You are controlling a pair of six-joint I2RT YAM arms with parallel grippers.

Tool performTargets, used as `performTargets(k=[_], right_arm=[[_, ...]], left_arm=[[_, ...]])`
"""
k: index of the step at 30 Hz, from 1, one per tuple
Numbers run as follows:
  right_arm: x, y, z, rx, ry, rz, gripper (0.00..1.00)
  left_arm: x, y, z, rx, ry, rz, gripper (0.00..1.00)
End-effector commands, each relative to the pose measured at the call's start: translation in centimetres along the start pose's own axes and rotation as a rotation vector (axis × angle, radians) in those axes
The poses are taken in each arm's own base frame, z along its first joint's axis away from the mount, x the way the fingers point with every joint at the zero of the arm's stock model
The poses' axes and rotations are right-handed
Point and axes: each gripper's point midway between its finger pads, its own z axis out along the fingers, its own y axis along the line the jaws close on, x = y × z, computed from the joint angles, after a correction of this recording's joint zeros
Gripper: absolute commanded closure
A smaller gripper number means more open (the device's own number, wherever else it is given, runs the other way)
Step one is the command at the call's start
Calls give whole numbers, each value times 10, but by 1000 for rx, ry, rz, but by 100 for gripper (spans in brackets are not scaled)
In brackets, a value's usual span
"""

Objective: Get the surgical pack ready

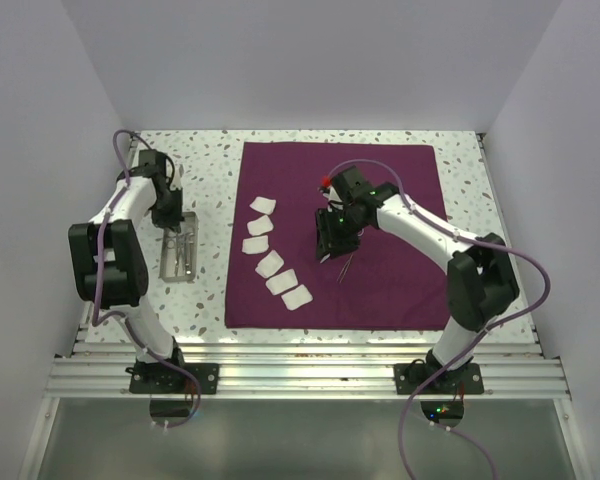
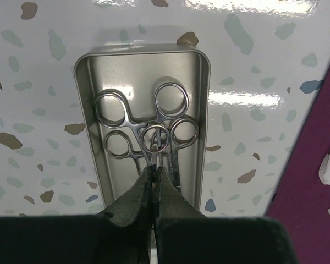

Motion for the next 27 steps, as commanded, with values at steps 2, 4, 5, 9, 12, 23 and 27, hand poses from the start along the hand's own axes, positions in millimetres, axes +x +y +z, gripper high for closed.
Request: performTargets(k=[2, 4, 5, 9, 12, 23, 27], right_arm=[[4, 2, 4, -30, 29, 4, 54], [5, 2, 5, -32, 33, 7, 54], [5, 2, 6, -31, 34, 7, 54], [5, 2, 8, -34, 40, 12, 54], [7, 0, 10, -35, 46, 16, 54], [7, -1, 15, -33, 54, 30, 54], [5, -4, 15, -26, 52, 48, 53]], left_arm=[[-3, 11, 2, -26, -1, 12, 100], [-2, 13, 4, -36, 7, 12, 100], [-2, 13, 4, -36, 8, 12, 100], [-2, 28, 4, -124, 13, -3, 100], [2, 36, 6, -177, 33, -18, 100], [5, 35, 18, -198, 64, -33, 100], [-3, 35, 17, -205, 54, -37, 100]])
